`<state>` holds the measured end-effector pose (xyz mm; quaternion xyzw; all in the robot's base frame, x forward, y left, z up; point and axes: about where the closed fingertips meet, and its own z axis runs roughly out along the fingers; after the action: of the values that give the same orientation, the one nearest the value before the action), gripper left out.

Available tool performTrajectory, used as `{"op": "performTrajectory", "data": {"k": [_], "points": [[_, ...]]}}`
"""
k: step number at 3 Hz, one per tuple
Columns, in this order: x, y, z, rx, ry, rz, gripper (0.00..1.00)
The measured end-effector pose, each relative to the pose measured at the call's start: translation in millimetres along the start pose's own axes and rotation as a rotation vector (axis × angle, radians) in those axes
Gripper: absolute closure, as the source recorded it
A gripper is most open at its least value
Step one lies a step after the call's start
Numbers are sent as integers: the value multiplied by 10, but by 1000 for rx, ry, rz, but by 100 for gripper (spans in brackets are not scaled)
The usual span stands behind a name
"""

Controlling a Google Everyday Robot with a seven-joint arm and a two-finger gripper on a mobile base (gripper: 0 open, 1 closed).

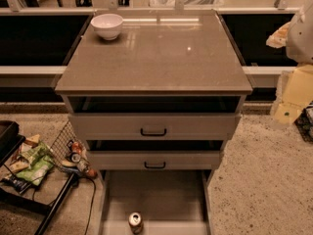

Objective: Pick orange can from bottom drawer and place on counter

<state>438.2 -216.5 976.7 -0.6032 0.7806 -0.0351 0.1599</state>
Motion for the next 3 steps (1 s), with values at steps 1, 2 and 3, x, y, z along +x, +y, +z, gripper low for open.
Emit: {"op": "performTrajectory", "data": {"k": [1,2,3], "points": [[3,0,10,0,-5,2,0],[70,7,208,-2,-96,32,0],[203,211,868,-68,-252,58,0]]}}
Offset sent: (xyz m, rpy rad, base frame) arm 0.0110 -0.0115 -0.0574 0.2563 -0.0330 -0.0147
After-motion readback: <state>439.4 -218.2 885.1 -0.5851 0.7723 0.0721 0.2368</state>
